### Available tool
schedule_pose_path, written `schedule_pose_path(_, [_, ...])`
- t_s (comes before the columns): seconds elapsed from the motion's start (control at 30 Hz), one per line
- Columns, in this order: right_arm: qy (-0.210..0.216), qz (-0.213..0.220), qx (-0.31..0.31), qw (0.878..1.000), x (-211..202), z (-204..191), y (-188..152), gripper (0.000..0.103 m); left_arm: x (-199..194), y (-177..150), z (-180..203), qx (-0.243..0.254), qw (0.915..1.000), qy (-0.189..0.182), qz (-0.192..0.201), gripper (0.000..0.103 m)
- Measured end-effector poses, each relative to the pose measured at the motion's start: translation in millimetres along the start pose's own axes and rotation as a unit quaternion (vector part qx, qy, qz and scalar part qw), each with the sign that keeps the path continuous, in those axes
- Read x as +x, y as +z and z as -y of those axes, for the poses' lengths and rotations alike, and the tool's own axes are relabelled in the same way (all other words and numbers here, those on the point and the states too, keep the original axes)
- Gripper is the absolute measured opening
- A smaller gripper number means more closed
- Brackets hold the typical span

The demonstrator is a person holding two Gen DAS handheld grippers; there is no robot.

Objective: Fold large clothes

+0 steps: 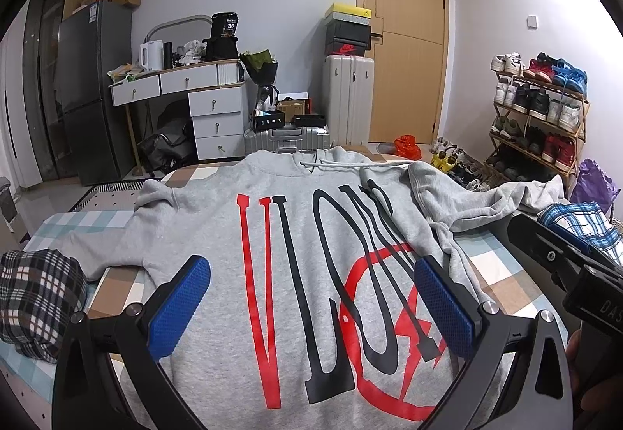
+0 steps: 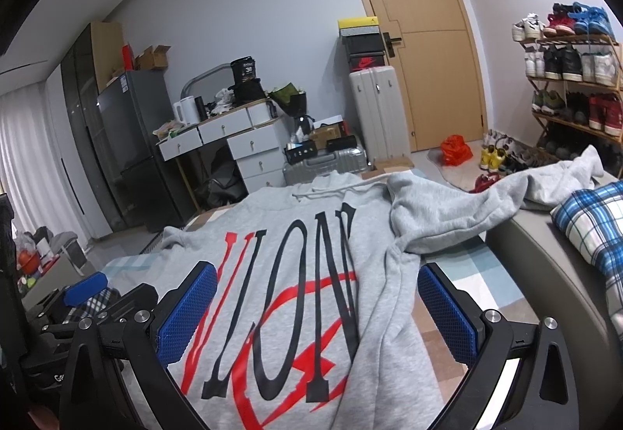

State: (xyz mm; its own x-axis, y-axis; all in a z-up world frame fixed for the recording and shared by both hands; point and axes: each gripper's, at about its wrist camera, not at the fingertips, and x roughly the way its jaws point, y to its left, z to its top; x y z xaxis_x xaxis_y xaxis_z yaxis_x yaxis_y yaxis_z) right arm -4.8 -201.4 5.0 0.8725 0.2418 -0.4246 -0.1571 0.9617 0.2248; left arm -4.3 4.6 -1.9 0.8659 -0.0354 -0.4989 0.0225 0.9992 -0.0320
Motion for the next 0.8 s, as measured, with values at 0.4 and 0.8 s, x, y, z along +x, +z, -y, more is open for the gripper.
schedule_pose_path(0.4, [0.001, -0.001, 0.0, 1.0, 0.2, 0.6, 0.7, 0.103, 2.5, 0.1, 0.9, 0.0, 1.0, -0.002, -0.004, 0.102])
schedule_pose_path(0.8, [0.0, 0.004, 0.021, 1.0, -1.9, 7.6, 5.8, 0.103, 2.9, -1.2, 0.1, 0.002, 1.0, -0.003, -0.009, 0.102])
